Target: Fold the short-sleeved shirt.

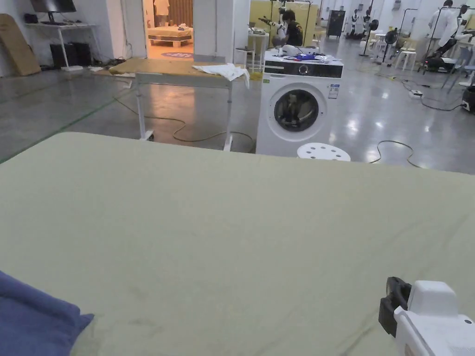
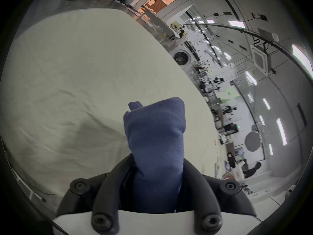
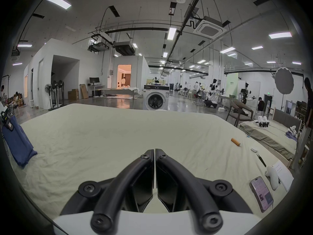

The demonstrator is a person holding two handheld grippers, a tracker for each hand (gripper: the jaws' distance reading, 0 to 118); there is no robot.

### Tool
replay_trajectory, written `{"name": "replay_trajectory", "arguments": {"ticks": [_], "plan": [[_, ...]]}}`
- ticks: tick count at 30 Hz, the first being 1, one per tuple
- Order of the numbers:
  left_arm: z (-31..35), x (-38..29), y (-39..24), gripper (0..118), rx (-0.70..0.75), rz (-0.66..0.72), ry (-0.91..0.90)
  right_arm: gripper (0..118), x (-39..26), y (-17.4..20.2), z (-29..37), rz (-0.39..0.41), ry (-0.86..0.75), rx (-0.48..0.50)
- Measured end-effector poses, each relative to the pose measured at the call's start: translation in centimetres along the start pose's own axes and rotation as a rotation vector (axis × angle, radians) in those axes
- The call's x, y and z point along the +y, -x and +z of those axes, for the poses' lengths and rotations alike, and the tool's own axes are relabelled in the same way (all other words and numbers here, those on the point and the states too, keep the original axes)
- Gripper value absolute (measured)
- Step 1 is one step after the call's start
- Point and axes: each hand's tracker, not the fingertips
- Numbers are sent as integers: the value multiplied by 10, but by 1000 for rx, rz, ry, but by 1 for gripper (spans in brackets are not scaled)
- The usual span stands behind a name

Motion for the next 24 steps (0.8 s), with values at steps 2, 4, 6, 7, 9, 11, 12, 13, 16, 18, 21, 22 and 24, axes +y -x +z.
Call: {"name": "replay_trajectory", "arguments": {"ticks": [2, 4, 6, 7, 9, 11, 12, 13, 16, 18, 21, 22, 24], "plan": [[5, 5, 4, 21, 72, 5, 5, 0, -4, -1, -2, 0, 11, -4], [5, 5, 5, 21, 127, 3, 15, 0, -9, -1, -3, -2, 26, -5], [0, 3, 3, 22, 190, -11, 42, 0, -14, 0, -4, -5, 42, 0], [-2, 1, 1, 22, 215, -27, 52, 0, -16, 1, -4, -4, 50, 3], [-3, 1, -5, 31, 263, -61, 70, 0, -19, 2, -5, -2, 60, 5], [-2, -3, -15, 39, 330, -95, 59, 0, -21, 2, -6, -1, 68, 8], [2, 5, -9, 43, 371, -111, 39, 0, -21, 2, -6, -1, 70, 8], [4, 5, -11, 51, 411, -124, 30, 0, -21, 1, -6, -1, 74, 8], [15, 8, -16, 63, 584, -210, -35, 0, -22, 1, -7, 0, 75, 11], [20, 4, -27, 63, 663, -279, -110, 0, -22, 0, -7, -1, 74, 12], [22, -4, -39, 63, 696, -357, -183, 0, -23, 0, -7, -7, 71, 14], [19, -10, -45, 63, 671, -372, -203, 0, -24, -1, -7, -10, 70, 15], [10, -19, -49, 63, 602, -399, -230, 0, -24, -1, -6, -19, 68, 17]]}}
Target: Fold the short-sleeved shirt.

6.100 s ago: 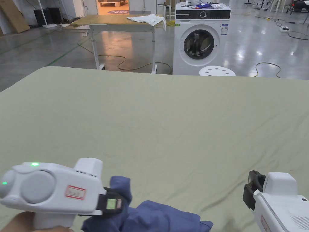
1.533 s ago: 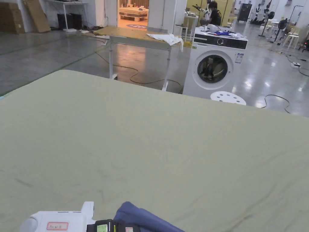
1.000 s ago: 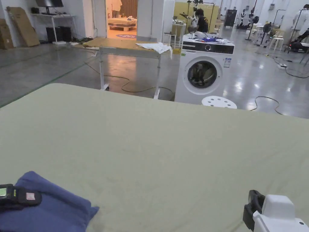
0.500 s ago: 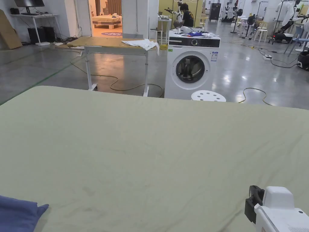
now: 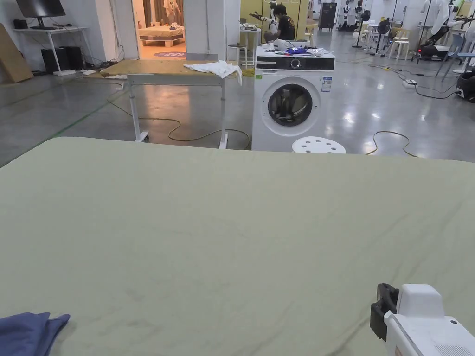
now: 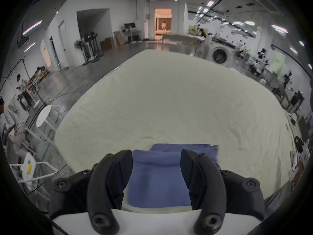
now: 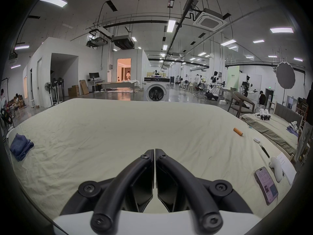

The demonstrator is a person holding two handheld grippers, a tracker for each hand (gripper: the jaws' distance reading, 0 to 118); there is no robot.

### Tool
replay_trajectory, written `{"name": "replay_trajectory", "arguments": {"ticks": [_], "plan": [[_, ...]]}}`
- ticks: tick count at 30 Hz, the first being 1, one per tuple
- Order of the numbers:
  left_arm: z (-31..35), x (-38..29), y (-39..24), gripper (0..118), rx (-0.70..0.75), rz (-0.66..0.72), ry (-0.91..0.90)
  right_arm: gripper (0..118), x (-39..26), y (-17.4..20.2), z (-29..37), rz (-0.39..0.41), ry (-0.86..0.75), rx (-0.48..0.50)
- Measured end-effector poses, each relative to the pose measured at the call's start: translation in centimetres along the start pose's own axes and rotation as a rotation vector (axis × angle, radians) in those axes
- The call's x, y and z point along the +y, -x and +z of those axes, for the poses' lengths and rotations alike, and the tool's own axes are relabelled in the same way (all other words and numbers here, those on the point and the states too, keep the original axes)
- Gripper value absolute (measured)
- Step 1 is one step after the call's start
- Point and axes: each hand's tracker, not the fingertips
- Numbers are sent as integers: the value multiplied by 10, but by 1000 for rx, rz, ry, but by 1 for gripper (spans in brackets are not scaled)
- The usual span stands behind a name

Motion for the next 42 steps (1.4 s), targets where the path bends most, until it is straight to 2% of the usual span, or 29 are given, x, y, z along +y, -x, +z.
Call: {"name": "replay_trajectory", "arguments": {"ticks": [2, 8, 13, 17, 18, 20, 21, 22, 24, 27, 42], "plan": [[-2, -13, -24, 63, -92, -12, -47, 0, -1, 0, 1, -7, -3, 1], [-17, -59, -118, 62, -232, -82, -223, 0, -2, 3, 5, -28, -15, 1], [-21, -76, -202, 62, -277, -83, -371, 0, 1, 7, 8, -43, -44, -12], [-24, -80, -257, 60, -193, -63, -493, 0, 5, 11, 12, -42, -80, -31], [-23, -80, -266, 57, -195, -75, -524, 0, 6, 12, 14, -38, -89, -34], [-22, -82, -289, 43, -202, -99, -573, 0, 9, 15, 16, -31, -103, -35], [-21, -82, -297, 35, -196, -119, -593, 0, 10, 16, 17, -28, -108, -37], [-20, -81, -304, 22, -185, -130, -599, 0, 12, 17, 17, -29, -113, -37], [-18, -83, -321, 19, -191, -136, -607, 0, 15, 19, 18, -32, -124, -36], [-19, -81, -324, 0, -194, -142, -623, 0, 21, 21, 18, -37, -141, -31], [-4, -71, -338, 0, -168, -176, -670, 0, 24, 28, 14, -47, -161, -37]]}}
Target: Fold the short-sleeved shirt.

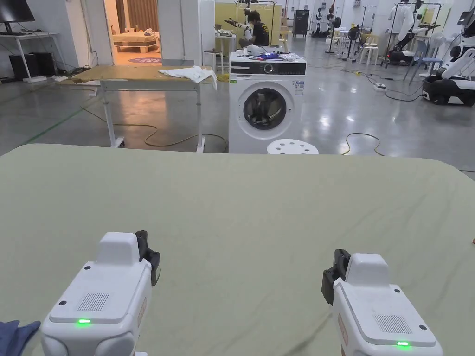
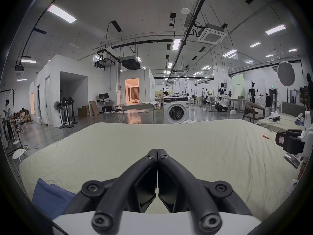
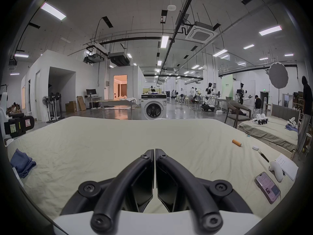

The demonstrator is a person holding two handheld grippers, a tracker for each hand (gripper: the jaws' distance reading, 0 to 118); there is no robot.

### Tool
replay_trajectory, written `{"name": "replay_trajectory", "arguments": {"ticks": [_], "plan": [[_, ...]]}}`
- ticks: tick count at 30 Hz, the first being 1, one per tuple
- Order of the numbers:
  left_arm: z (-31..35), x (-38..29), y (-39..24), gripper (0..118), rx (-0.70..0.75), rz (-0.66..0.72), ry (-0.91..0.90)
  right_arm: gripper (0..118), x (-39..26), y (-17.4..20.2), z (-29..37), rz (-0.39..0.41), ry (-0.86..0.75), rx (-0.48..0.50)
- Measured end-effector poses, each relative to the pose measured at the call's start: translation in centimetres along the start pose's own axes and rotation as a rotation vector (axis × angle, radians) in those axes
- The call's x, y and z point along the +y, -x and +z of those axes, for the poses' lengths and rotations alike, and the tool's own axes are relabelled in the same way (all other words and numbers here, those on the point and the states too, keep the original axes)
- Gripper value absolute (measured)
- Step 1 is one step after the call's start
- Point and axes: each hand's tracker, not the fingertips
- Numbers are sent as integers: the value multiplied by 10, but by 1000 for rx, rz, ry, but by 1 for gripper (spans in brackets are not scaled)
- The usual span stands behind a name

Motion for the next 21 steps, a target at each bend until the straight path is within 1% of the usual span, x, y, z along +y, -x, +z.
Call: {"name": "replay_trajectory", "arguments": {"ticks": [7, 12, 13, 14, 15, 16, 18, 19, 20, 21], "plan": [[0, -4, 4, 0, 2, 0, 21, 0, 2, -1, -3, 15, 6, -1], [0, -6, 7, 1, 2, 21, 28, 0, 1, -2, -4, 11, 12, -5], [0, -6, 7, 4, -5, 27, 29, 1, 1, -2, -4, 13, 10, -9], [1, -5, 8, 11, -5, 32, 30, 3, 1, -1, -4, 16, 7, -13], [1, -6, 9, 19, -7, 39, 31, 11, 0, 0, -4, 23, 4, -21], [2, -6, 10, 34, -9, 46, 28, 32, -1, 0, -3, 25, 1, -20], [2, -7, 10, 58, -1, 52, 19, 71, -2, 1, -3, 32, -4, -28], [2, -7, 10, 72, 10, 46, 12, 80, -2, 1, -3, 35, -8, -38], [3, -8, 9, 79, 22, 36, 9, 80, -2, 2, -2, 35, -15, -43], [3, -8, 9, 83, 32, 30, 4, 80, -2, 2, -2, 37, -19, -47]]}}
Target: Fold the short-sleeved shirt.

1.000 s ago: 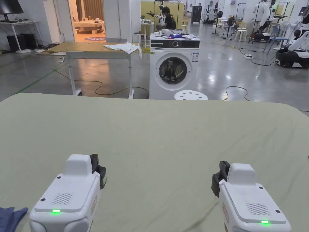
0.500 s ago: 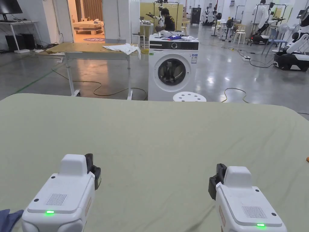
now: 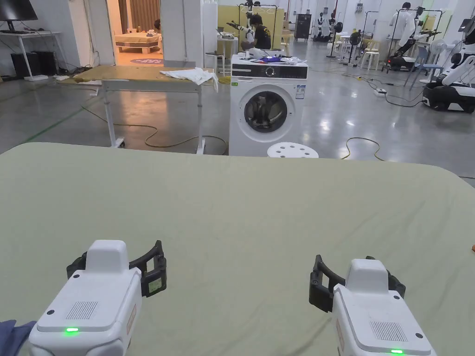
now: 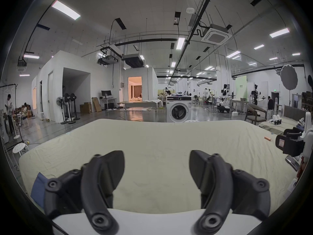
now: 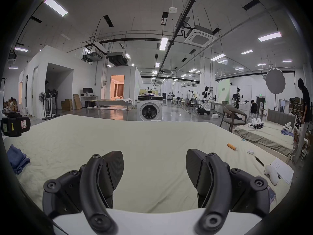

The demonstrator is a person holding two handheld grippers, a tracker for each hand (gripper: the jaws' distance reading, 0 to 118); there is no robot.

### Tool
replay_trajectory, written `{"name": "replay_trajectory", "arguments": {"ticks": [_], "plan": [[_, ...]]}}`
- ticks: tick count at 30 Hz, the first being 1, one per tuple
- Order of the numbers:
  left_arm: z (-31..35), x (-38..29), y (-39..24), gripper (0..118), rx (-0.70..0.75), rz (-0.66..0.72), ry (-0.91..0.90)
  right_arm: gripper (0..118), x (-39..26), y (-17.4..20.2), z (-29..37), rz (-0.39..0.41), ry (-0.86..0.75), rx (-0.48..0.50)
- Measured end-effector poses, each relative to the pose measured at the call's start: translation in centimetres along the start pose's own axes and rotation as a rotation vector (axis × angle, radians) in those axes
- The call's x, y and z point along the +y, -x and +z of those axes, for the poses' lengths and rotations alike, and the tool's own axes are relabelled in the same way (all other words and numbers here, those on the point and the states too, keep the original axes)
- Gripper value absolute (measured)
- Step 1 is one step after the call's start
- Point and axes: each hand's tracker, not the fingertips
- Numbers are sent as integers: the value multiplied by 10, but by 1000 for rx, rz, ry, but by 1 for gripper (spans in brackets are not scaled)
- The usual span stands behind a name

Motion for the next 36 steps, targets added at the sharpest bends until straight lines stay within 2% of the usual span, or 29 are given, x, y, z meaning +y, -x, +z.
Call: {"name": "replay_trajectory", "arguments": {"ticks": [3, 5, 8, 10, 15, 21, 25, 27, 31, 36], "plan": [[2, 0, 1, 89, 8, -6, -22, 85, -1, 0, -1, 1, -6, -7], [2, 2, 3, 97, 5, -1, -28, 94, 0, -1, -1, -7, -7, -14], [1, 2, 5, 107, -3, 8, -43, 99, 0, -2, -2, -18, -2, -21], [3, 0, 7, 108, -18, 21, -101, 101, -1, -4, -4, -20, 2, -14], [1, -4, 5, 109, -4, -11, -72, 104, -3, -2, -8, 17, 17, -20], [4, -13, 7, 109, -2, -32, -130, 104, -4, 0, -12, -2, 20, -24], [3, -10, 5, 109, 1, -56, -96, 104, -4, 7, -16, 27, 24, -99], [2, -10, 5, 109, -5, -47, -81, 104, -3, 9, -16, 28, 22, -92], [0, -9, 6, 109, -13, -32, -65, 104, 4, 8, -16, -68, 62, -49], [1, -8, 5, 109, -16, -30, -57, 104, 12, 9, -20, -141, 123, -83]]}}
